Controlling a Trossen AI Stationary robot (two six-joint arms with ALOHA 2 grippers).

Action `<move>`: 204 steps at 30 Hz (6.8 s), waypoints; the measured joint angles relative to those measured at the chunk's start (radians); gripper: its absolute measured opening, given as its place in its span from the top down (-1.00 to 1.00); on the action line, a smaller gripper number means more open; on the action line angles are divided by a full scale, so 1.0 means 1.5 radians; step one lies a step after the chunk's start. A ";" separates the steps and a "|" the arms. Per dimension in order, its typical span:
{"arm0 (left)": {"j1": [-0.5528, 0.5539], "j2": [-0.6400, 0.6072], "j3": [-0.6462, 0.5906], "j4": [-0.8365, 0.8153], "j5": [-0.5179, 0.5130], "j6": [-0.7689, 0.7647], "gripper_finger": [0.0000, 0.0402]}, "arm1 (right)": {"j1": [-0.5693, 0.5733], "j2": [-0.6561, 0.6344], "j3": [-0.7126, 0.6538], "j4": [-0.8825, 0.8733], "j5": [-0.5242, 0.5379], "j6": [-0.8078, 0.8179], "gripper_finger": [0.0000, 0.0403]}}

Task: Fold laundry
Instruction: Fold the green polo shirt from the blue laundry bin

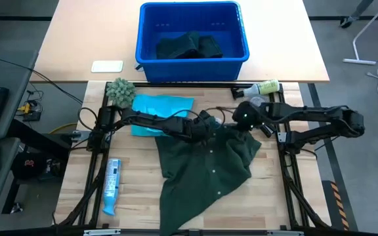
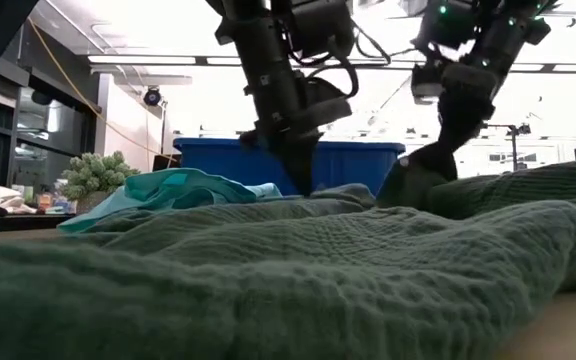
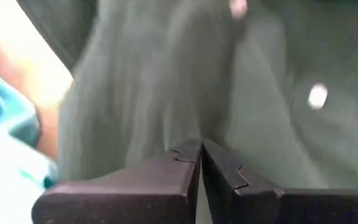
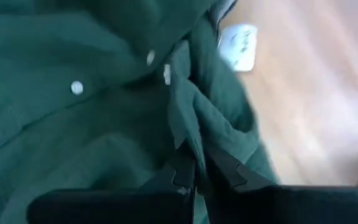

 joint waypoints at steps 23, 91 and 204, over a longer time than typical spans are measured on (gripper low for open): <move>-0.114 -0.134 -0.366 0.313 0.152 -0.285 1.00 | 0.102 0.066 -0.018 0.024 -0.074 0.266 0.66; -0.158 -0.132 -0.522 0.626 0.199 -0.375 1.00 | -0.143 0.316 0.200 -0.048 -0.113 0.057 0.11; -0.113 -0.025 -0.177 0.395 0.151 0.122 1.00 | 0.654 0.088 -0.019 0.160 0.090 1.163 1.00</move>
